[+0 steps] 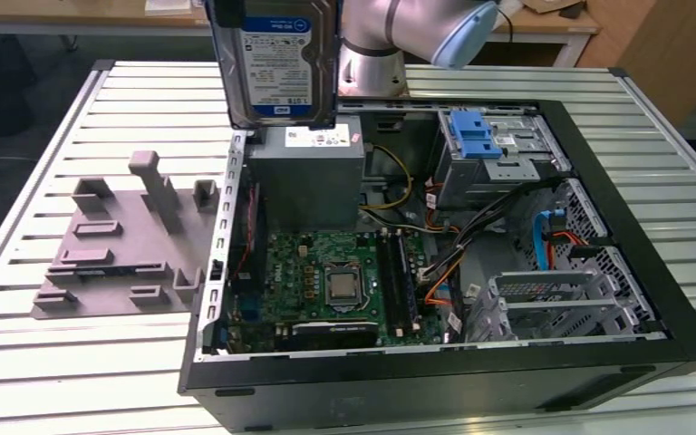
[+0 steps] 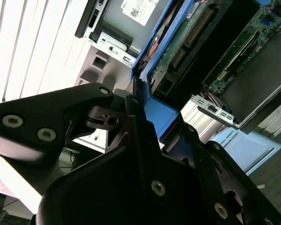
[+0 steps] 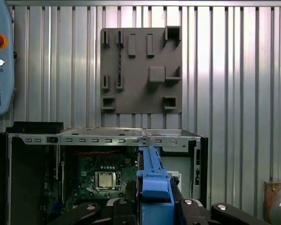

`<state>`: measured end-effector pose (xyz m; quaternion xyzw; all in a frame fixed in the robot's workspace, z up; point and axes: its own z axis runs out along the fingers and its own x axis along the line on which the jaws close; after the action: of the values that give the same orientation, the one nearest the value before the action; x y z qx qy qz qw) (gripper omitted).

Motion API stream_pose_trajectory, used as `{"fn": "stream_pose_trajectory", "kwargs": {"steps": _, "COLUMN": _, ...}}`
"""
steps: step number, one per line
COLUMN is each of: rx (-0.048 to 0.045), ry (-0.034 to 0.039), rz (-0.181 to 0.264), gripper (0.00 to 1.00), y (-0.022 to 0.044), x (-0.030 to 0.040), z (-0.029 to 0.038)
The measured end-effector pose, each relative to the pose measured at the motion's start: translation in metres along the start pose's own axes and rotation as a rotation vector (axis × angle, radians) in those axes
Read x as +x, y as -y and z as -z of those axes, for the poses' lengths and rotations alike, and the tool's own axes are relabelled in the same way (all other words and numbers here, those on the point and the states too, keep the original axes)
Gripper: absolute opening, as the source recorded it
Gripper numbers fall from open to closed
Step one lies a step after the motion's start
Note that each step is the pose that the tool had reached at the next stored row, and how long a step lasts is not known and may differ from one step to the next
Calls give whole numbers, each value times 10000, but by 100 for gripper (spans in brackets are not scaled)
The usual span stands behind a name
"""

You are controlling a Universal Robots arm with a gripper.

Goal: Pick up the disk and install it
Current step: 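Pick up the disk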

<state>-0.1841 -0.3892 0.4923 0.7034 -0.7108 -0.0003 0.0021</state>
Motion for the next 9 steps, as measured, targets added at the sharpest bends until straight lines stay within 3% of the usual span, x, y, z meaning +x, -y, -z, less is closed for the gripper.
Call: {"fn": "stream_pose_trajectory", "kwargs": {"steps": 9, "rx": 0, "ry": 1, "rz": 0, "gripper": 36, "y": 144, "x": -1, "z": 0}}
